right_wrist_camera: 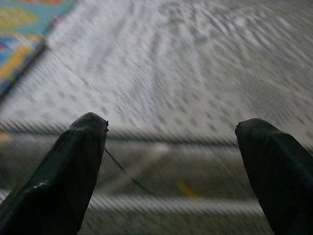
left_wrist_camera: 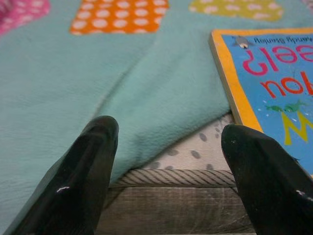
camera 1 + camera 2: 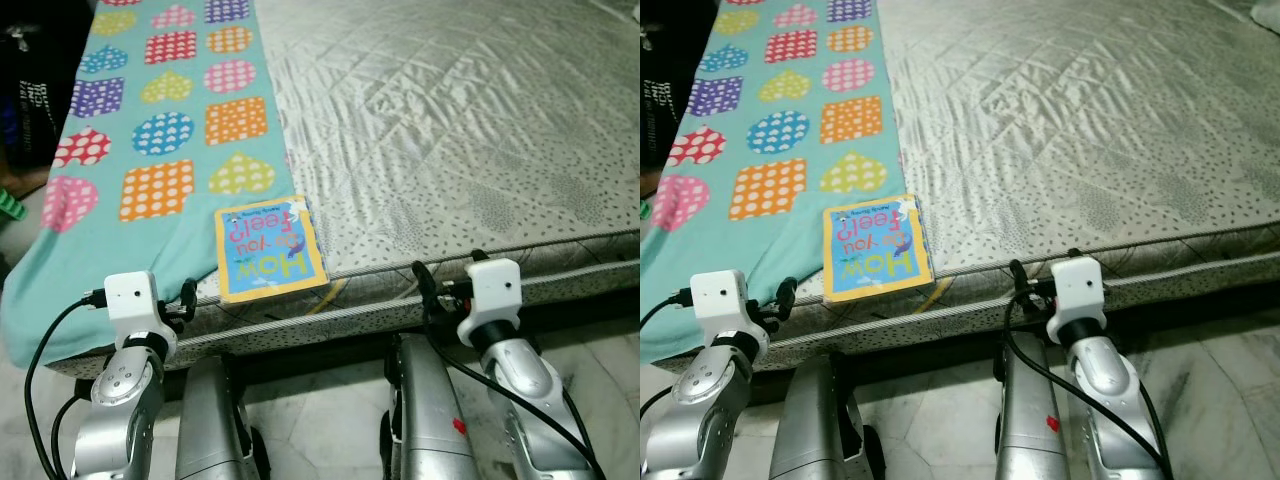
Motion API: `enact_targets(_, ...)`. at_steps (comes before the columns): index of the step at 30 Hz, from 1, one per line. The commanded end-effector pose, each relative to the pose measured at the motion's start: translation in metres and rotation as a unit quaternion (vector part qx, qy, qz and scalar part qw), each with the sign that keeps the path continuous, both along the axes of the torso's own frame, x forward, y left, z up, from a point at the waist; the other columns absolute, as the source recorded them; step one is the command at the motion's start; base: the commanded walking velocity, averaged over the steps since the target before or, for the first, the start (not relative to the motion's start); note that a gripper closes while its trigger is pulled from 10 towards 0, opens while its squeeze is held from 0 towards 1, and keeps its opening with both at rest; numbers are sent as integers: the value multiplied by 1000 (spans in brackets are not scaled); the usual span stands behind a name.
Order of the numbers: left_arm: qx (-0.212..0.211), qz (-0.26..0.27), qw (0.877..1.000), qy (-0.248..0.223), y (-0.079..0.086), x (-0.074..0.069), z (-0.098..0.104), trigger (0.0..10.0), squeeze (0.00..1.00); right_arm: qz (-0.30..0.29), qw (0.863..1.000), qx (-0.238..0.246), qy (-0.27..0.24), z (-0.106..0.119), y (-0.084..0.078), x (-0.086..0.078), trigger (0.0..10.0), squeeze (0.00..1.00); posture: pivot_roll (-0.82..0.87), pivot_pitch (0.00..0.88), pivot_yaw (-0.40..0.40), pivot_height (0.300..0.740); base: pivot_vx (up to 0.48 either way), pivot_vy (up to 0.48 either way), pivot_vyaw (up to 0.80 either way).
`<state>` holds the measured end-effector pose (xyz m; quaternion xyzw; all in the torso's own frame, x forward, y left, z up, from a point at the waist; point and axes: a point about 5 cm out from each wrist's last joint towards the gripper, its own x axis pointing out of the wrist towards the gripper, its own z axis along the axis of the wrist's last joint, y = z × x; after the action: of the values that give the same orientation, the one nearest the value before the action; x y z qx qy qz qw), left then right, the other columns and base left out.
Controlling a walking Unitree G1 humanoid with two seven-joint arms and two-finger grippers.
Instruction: Clean up the room
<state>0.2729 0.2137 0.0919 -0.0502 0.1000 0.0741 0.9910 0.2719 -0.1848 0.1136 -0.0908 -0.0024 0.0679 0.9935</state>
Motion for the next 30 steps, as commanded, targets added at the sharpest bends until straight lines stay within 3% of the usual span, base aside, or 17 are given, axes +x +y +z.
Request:
enact_targets(1,-10,4,1000,15,4,4,-4,10000,0,1,1000,0,-7,6,-3,-4,10000,0,-201,250,58,496,0,0,0)
enact_targets(6,-46,-14,998,26,-8,24,-11,10000,0,-9,1000,-17,-3,7,-14,-10,10000,0,-228,258,52,496,0,0,0)
enact_targets(16,-86,-38,994,48,-21,33,-21,10000,0,-16,999,-35,-1,13,-26,-20,10000,0,-258,266,42,496,0,0,0)
enact_targets(25,-194,-90,974,70,-38,42,-27,10000,0,-4,999,-48,-5,20,-30,-24,10000,0,-286,271,34,496,0,0,0)
enact_targets(30,-249,-162,950,92,-53,41,-29,10000,0,-5,999,-49,-11,25,-28,-20,10000,0,-287,268,38,496,0,0,0)
